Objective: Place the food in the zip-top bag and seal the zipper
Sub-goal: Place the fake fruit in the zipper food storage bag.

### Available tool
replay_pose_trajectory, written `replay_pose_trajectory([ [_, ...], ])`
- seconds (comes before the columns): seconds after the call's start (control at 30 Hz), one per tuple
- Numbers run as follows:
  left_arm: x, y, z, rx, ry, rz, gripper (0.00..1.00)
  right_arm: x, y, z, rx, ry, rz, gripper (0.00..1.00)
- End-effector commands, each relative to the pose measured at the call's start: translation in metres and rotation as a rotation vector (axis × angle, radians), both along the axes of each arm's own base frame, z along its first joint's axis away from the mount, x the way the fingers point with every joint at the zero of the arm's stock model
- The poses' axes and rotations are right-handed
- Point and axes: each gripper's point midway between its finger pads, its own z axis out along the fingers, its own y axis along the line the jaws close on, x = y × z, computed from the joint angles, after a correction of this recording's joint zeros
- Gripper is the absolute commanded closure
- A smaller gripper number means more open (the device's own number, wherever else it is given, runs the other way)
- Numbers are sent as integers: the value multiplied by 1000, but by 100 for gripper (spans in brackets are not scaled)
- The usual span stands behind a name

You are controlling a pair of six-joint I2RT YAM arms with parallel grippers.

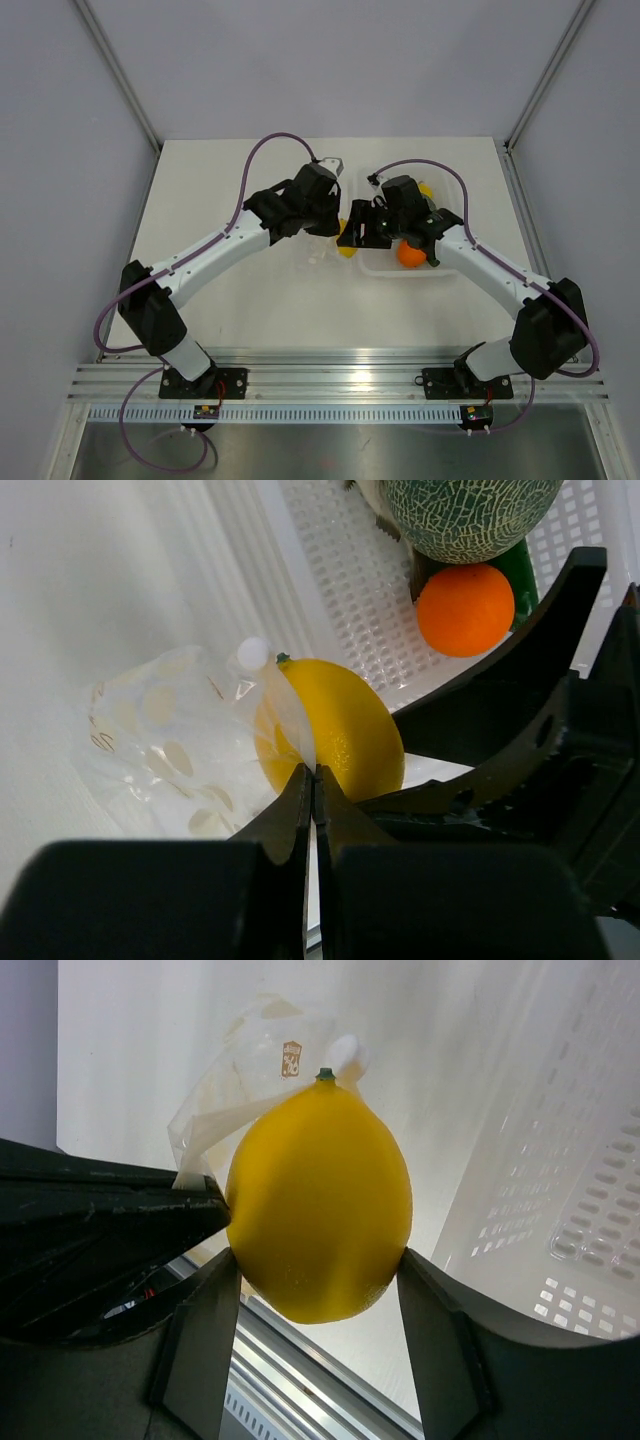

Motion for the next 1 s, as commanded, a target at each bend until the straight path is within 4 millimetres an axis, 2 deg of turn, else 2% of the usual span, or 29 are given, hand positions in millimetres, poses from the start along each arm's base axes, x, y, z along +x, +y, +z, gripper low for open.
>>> replay_pose_trajectory([
  [0.0, -1, -17, 33, -126, -53, -40, 100, 5, 12, 20, 22, -56, 46, 32],
  [0.3, -10, -25, 34, -181, -29, -84, 100, 9, 14, 17, 11, -45, 39, 21],
  [0.4, -9, -21, 31, -175, -24, -73, 100, 8, 14, 21, 29, -63, 34, 19],
  [0.43, -8, -20, 30, -174, -21, -72, 100, 8, 14, 32, 54, -95, 31, 19],
  [0.5, -6, -17, 25, -172, -11, -66, 100, 8, 12, 39, 63, -115, 15, 17],
  [0.8, -2, -22, 14, -192, 24, -76, 100, 2, 4, 56, 81, -157, -2, 17],
  [0.97, 1, -26, 14, -216, 35, -82, 100, 0, -5, 58, 69, -172, -40, 26],
])
